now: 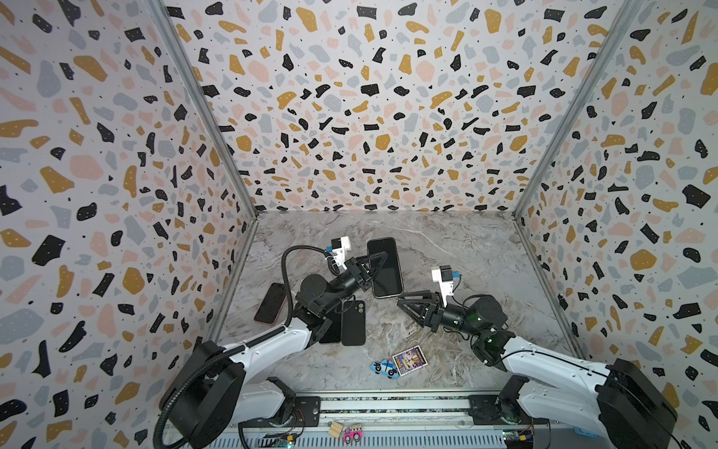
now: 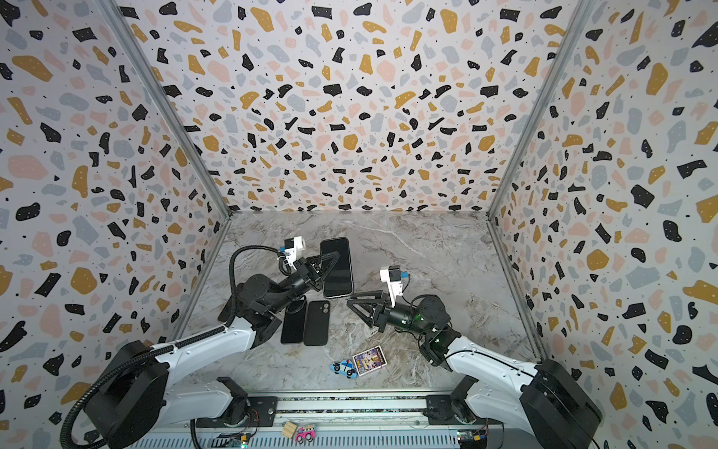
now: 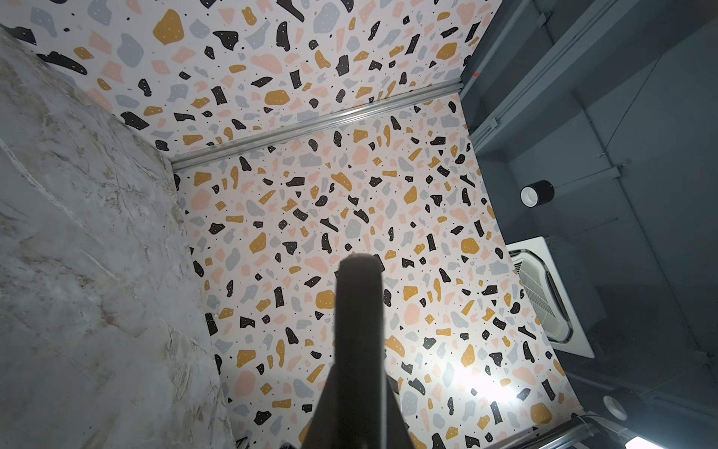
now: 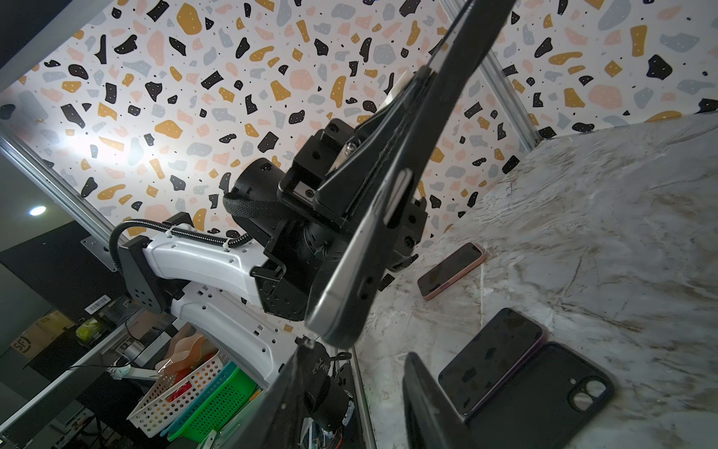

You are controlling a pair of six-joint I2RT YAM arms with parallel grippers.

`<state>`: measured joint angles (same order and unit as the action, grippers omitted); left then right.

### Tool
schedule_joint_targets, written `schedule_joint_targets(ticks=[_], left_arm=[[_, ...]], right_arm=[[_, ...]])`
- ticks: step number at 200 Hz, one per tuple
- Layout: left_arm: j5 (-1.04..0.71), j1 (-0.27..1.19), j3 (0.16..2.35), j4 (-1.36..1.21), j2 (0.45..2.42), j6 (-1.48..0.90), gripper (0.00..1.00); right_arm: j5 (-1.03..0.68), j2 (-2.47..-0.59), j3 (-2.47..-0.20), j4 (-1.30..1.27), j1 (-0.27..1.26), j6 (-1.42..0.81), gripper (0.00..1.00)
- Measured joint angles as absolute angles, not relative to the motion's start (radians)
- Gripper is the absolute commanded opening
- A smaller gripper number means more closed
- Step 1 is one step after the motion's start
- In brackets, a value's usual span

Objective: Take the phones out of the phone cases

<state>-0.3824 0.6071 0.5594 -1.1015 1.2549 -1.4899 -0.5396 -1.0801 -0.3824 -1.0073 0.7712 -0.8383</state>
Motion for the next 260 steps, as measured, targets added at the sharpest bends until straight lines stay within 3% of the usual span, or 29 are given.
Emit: schedule_joint_targets(ticks=[260], left_arm=[[-0.353, 0.631, 0.556, -1.147, 1.255, -1.508, 0.00]], right_arm=[[-0.566, -1.137, -0.396, -1.113, 0.742, -0.871, 0.39]])
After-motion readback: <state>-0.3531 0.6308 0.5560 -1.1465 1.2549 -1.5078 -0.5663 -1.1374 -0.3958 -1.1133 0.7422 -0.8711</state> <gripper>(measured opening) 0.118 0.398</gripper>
